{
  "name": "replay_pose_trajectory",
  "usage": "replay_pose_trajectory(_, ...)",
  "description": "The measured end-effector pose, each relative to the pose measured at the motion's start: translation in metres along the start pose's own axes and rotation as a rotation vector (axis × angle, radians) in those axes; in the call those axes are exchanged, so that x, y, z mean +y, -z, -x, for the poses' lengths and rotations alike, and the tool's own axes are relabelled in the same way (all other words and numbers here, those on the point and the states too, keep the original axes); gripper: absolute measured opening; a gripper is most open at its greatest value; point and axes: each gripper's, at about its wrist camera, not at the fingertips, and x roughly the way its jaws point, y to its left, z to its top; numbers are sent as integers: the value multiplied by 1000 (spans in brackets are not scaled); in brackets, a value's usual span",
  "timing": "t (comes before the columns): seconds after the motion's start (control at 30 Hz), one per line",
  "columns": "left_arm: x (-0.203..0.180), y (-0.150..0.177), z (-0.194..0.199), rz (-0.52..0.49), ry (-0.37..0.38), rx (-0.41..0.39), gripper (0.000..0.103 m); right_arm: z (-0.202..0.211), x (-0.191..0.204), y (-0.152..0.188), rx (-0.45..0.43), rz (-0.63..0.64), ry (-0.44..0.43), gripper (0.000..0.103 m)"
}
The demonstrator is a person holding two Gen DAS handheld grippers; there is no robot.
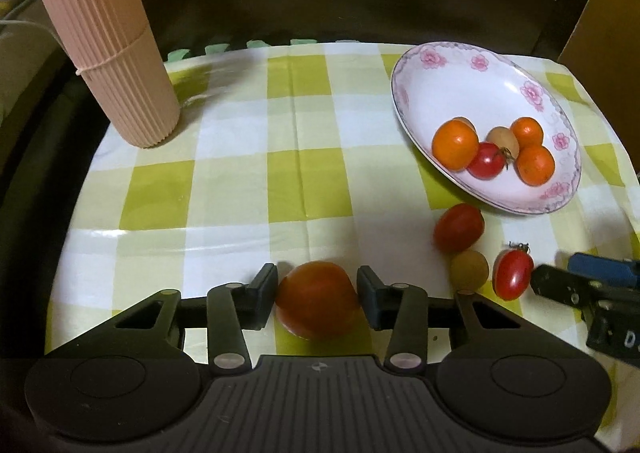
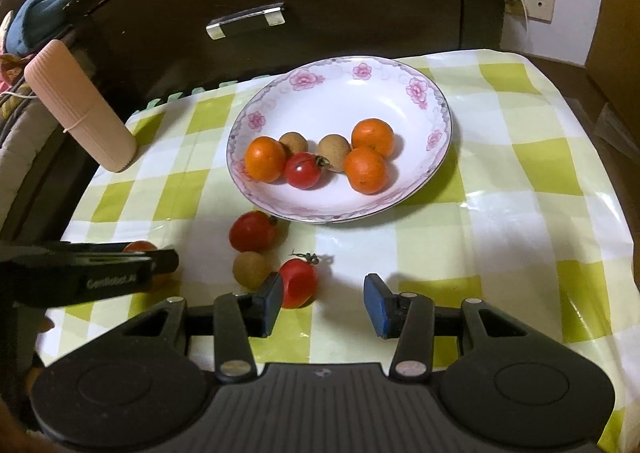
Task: Organize fruits
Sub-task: 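Lower the left tool onto the large red tomato and close on it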
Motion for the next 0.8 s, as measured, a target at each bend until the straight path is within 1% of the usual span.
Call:
replay_pose_trajectory(0.13, 2, 2, 4, 2, 27, -3, 50, -3, 0, -1, 1, -1, 7, 42)
replay_pose_trajectory(0.23, 0, 3, 10, -10, 46, -15, 46, -8, -1, -1, 11, -3, 10, 42)
replay_pose_trajectory(0.3, -1, 4, 14, -21, 57, -20, 45, -10, 0, -1, 12, 1, 2, 46)
replay_pose_trajectory(0.37, -3, 5, 15, -38, 57, -20, 45, -13, 1, -2, 11, 2, -13, 47)
replay_pose_trajectory(0.5, -5, 8, 10, -51, 56, -7, 47, -18, 6, -4, 8, 20, -28, 48)
replay_pose_trajectory(0.57, -3, 8, 5, -40, 58, 7, 51, -21, 10, -3, 15, 33, -29, 48)
replay_pose_trajectory(0.63, -3, 9, 3, -43, 56, 14, 52, -23, 12, -2, 15, 41, -28, 48)
replay_pose_trajectory(0.7, -3, 11, 2, -47, 52, 18, 56, -26, 13, -2, 16, 53, -30, 48)
replay_pose_trajectory(0.8, -6, 11, 2, -56, 52, 18, 60, -26, 15, -4, 0, 72, -32, 47)
